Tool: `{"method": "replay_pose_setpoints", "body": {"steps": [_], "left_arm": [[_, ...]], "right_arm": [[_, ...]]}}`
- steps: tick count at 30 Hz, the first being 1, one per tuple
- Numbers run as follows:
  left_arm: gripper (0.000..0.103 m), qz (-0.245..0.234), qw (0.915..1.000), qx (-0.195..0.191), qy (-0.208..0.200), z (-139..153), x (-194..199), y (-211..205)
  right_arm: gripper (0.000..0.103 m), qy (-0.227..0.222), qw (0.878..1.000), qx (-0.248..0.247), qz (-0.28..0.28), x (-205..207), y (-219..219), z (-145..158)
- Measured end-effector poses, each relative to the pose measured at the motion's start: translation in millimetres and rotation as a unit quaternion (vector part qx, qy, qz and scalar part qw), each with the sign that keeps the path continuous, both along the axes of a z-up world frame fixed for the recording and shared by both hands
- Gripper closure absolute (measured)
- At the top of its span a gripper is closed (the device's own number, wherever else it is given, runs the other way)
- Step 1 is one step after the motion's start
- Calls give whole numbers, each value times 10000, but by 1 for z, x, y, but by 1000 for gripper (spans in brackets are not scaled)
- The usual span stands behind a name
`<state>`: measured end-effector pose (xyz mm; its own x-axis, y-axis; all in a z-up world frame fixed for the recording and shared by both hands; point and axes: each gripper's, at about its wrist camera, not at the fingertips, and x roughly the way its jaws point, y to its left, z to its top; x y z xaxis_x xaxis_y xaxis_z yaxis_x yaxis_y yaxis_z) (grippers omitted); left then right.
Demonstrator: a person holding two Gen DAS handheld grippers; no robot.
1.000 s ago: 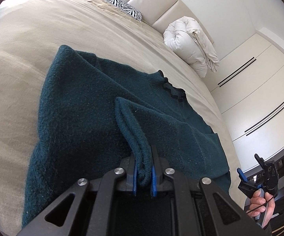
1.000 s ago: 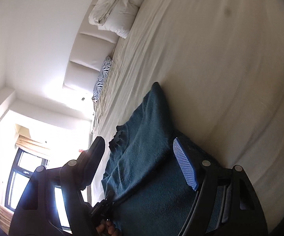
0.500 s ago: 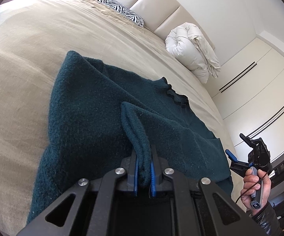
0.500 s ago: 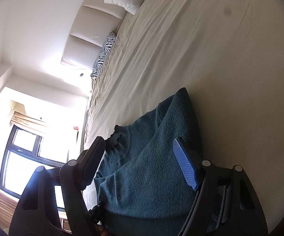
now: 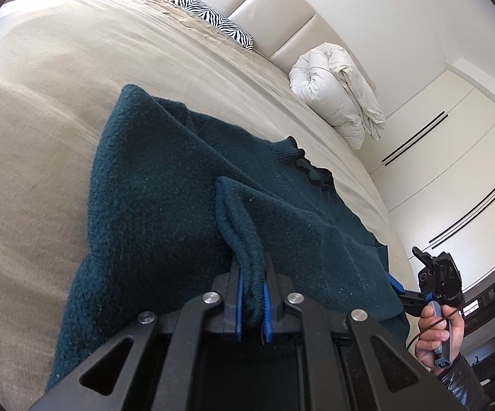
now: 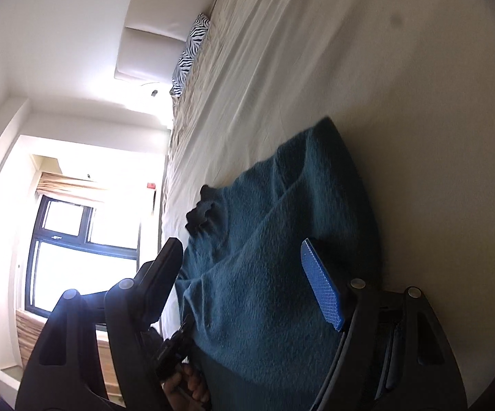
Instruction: Fold small clothes
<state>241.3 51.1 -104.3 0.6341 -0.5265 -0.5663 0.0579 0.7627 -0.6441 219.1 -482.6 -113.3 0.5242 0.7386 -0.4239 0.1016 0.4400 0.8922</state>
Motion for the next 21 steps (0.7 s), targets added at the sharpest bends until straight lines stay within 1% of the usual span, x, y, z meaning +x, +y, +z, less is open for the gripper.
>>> {"method": "replay_pose_setpoints", "body": {"steps": [3, 6, 7, 10, 13, 15, 17, 19, 21], "left_arm": [[90, 3, 10000, -10, 5, 0, 1, -2], [90, 8, 10000, -23, 10, 0, 1, -3], [90, 7, 10000, -25, 10, 0, 1, -3], [90, 10, 10000, -25, 12, 0, 1, -3], [90, 12, 10000, -25, 13, 0, 1, -4], [90, 15, 10000, -22, 13, 0, 1, -4], [90, 16, 10000, -17, 7, 0, 1, -4], [90, 17, 10000, -32, 12, 0, 1, -4], [90, 17, 10000, -29, 6, 0, 1, -4]], "right_arm": [[32, -37, 9997, 68, 211, -33, 2, -2], [32, -37, 9994, -122, 306, -60, 2, -1], [32, -57, 9995, -95, 283, -68, -2, 0], [32, -73, 10000, -19, 35, -87, -16, 9], [31, -305, 9989, 58, -341, -107, -31, 25], [31, -449, 9979, 101, -465, -115, -34, 34], [31, -490, 9980, 91, -381, -117, -25, 39], [31, -511, 9986, 36, -129, -115, -7, 41], [31, -415, 9989, -219, 52, -109, 20, 36]]}}
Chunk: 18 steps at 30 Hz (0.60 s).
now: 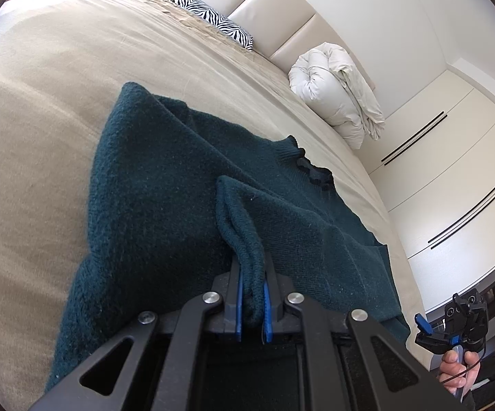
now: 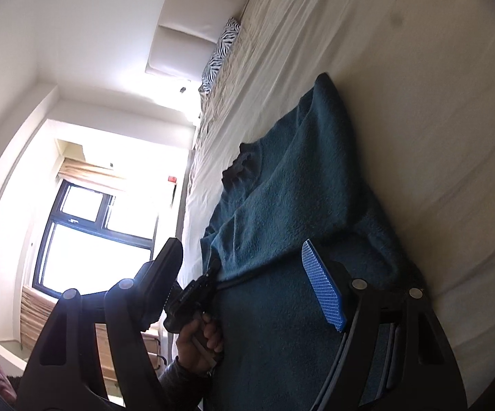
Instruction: Fold small clothes
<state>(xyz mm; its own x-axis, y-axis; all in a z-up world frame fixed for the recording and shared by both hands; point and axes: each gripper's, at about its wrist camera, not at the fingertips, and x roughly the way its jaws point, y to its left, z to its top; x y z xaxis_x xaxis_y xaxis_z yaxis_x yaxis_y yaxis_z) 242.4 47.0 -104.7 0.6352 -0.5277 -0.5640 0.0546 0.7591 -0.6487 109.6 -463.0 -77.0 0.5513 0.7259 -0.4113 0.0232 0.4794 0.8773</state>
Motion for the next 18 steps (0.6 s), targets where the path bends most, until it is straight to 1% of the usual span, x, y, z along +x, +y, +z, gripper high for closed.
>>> {"method": "replay_pose_setpoints", "body": {"steps": [2, 4, 6, 8, 10, 11, 12, 13, 14, 15, 16, 17, 18], "left_arm": [[90, -4, 10000, -12, -4, -1, 1, 0], [90, -8, 10000, -22, -7, -1, 2, 1], [90, -9, 10000, -26, -7, -2, 2, 1], [90, -6, 10000, -27, 30, -2, 2, 2], [90, -41, 9999, -30, 124, 0, 3, 2], [89, -75, 9998, -20, 208, 3, 2, 2], [85, -49, 9994, 2, 338, 9, -2, 4], [80, 27, 9988, -97, 470, 16, -8, 10], [62, 107, 9981, -318, 524, 23, -19, 17], [45, 189, 9975, -526, 425, 32, -34, 26], [40, 311, 9975, -593, 234, 43, -52, 35], [35, 429, 9978, -497, 44, 54, -71, 43], [34, 528, 9979, -357, -71, 61, -88, 51]], "right_arm": [[31, 233, 9994, -248, 0, 4, 16, -13], [31, 488, 9981, -313, -218, 8, 16, -29], [33, 442, 9978, -182, -458, 7, 7, -36], [35, 363, 9967, -145, -707, 3, -3, -35], [34, 258, 9937, -209, -1066, -5, -15, -30], [33, 300, 9907, -307, -1287, -11, -23, -27], [33, 328, 9880, -307, -1480, -18, -30, -26], [33, 353, 9853, -273, -1649, -27, -36, -24], [33, 327, 9841, -212, -1732, -37, -39, -21], [33, 275, 9839, -172, -1759, -47, -42, -19], [32, 236, 9836, -170, -1780, -59, -42, -16], [32, 210, 9837, -177, -1774, -70, -41, -14], [32, 192, 9842, -171, -1752, -83, -40, -12]]}}
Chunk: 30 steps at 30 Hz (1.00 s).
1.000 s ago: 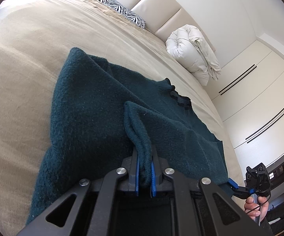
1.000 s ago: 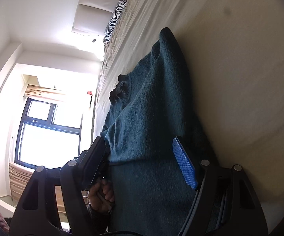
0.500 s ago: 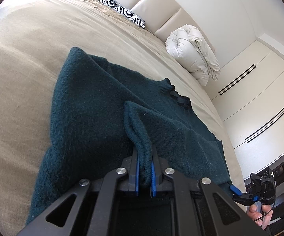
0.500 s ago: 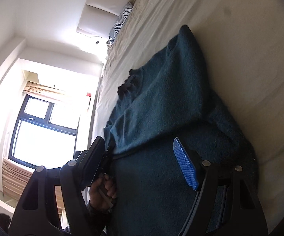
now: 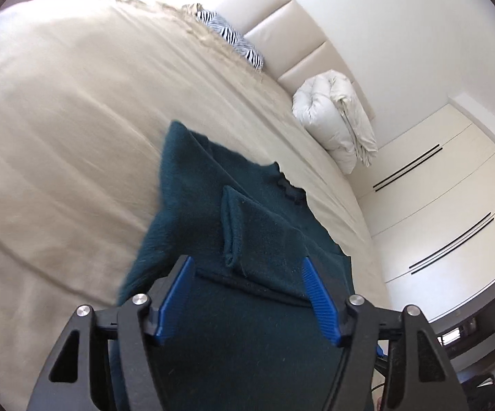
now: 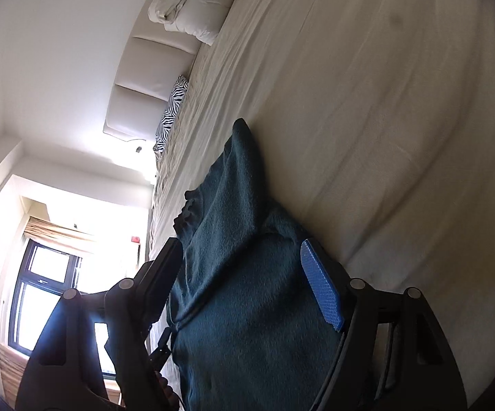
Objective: Fold small clothes
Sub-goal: 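Open the left gripper and release the sleeve onto the folded sweater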
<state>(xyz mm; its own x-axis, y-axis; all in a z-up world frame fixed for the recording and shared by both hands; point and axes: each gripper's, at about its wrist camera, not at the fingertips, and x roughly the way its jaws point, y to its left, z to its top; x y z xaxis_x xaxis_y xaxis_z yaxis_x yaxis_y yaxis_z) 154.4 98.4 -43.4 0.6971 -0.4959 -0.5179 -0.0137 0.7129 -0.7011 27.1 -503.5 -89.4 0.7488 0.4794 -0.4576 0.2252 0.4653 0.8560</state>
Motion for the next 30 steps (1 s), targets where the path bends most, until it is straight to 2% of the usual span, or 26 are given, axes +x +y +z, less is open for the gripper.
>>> {"method": "replay_pose_setpoints", "body": {"steps": [2, 6, 10, 14, 21, 25, 30], "left_arm": [[34, 141, 9998, 160, 13, 6, -29, 15], [34, 103, 9985, 493, 218, 0, -67, 24], [34, 12, 9983, 334, 486, -20, -81, 20], [34, -233, 9975, 385, 553, -27, -93, 6], [34, -253, 9947, 794, 603, -20, -115, 0], [34, -504, 9923, 799, 806, -27, -136, -1], [34, -729, 9886, 932, 935, -25, -162, -8]], "right_arm": [[32, -16, 10000, 48, 52, -21, 8, -1], [32, 60, 9997, 8, 241, -51, 34, -7], [31, 80, 9988, -118, 472, -63, 64, -6], [31, 26, 9977, -282, 613, -79, 76, 4], [31, 86, 9926, -900, 807, -110, 77, 21], [31, 211, 9835, -1553, 903, -130, 70, 32], [31, 491, 9775, -1858, 865, -156, 46, 34]]}}
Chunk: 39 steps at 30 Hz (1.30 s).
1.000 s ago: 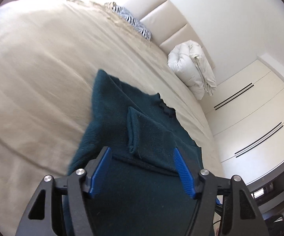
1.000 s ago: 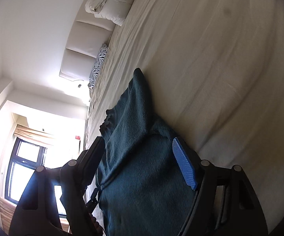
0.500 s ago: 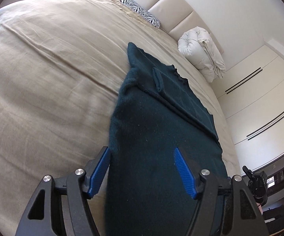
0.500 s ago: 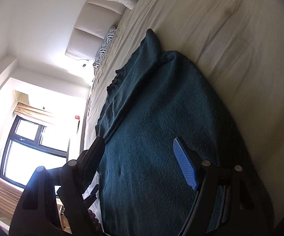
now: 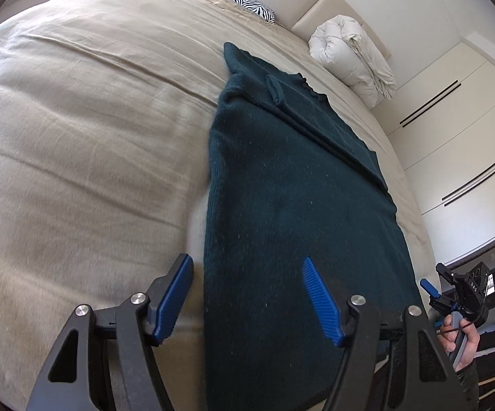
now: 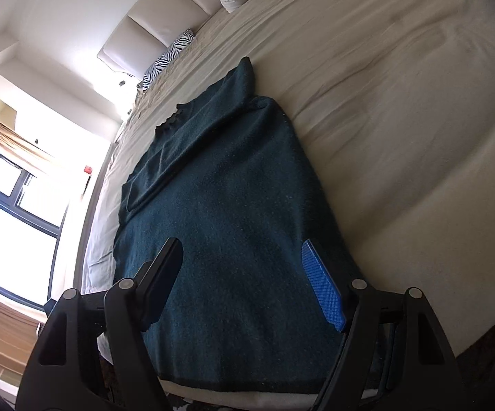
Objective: Fold small clothes
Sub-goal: 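Open the left gripper and release the sleeve onto the folded sweater, then move both grippers to the sweater hem edge and close them on it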
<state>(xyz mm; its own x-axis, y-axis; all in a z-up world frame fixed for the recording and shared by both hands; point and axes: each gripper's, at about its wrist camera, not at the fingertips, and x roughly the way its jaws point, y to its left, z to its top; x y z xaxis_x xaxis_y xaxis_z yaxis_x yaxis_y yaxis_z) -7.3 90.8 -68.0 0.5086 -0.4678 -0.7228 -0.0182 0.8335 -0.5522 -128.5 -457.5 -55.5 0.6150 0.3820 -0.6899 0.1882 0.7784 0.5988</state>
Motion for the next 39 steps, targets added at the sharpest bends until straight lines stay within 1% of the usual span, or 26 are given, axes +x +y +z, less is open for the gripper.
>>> {"method": "replay_pose_setpoints", "body": {"steps": [6, 10, 16, 17, 19, 21, 23, 27, 29, 32, 34, 36, 37, 38, 39], "left_arm": [[34, -265, 9993, 83, 244, -3, -26, -8], [34, -383, 9986, 102, 358, -5, -35, -13], [35, -547, 9971, 141, 508, -6, -39, -22], [35, -558, 9969, 120, 533, -6, -38, -23], [38, -568, 9966, 77, 596, -7, -39, -23], [44, -558, 9961, 14, 682, -8, -41, -20], [47, -558, 9955, -90, 759, -10, -43, -18], [48, -628, 9936, -216, 909, -14, -47, -16], [48, -644, 9933, -243, 923, -15, -48, -16], [53, -581, 9930, -333, 970, -16, -47, -13], [59, -539, 9926, -394, 1017, -18, -48, -9], [69, -508, 9921, -438, 1061, -19, -49, -5], [71, -480, 9919, -467, 1081, -20, -49, -3], [76, -455, 9917, -475, 1105, -21, -50, -1], [78, -436, 9917, -465, 1119, -22, -50, 0]], "right_arm": [[31, 311, 9991, -278, -30, -22, -26, -4], [31, 546, 9981, -281, -8, -39, -38, -10], [33, 644, 9978, -3, 135, -55, -46, -17], [34, 658, 9977, 38, 136, -56, -48, -18], [38, 676, 9975, 78, 197, -57, -45, -18], [39, 663, 9973, 139, 283, -58, -43, -17], [43, 656, 9971, 183, 351, -60, -42, -19], [47, 678, 9968, 302, 311, -63, -42, -26], [49, 674, 9967, 333, 305, -64, -42, -26], [51, 695, 9965, 325, 323, -63, -41, -26], [52, 707, 9964, 360, 316, -64, -42, -26], [54, 715, 9962, 392, 297, -64, -44, -27], [55, 716, 9962, 410, 288, -65, -44, -28], [57, 725, 9961, 413, 281, -65, -45, -28], [59, 741, 9960, 411, 274, -65, -45, -29]]}}
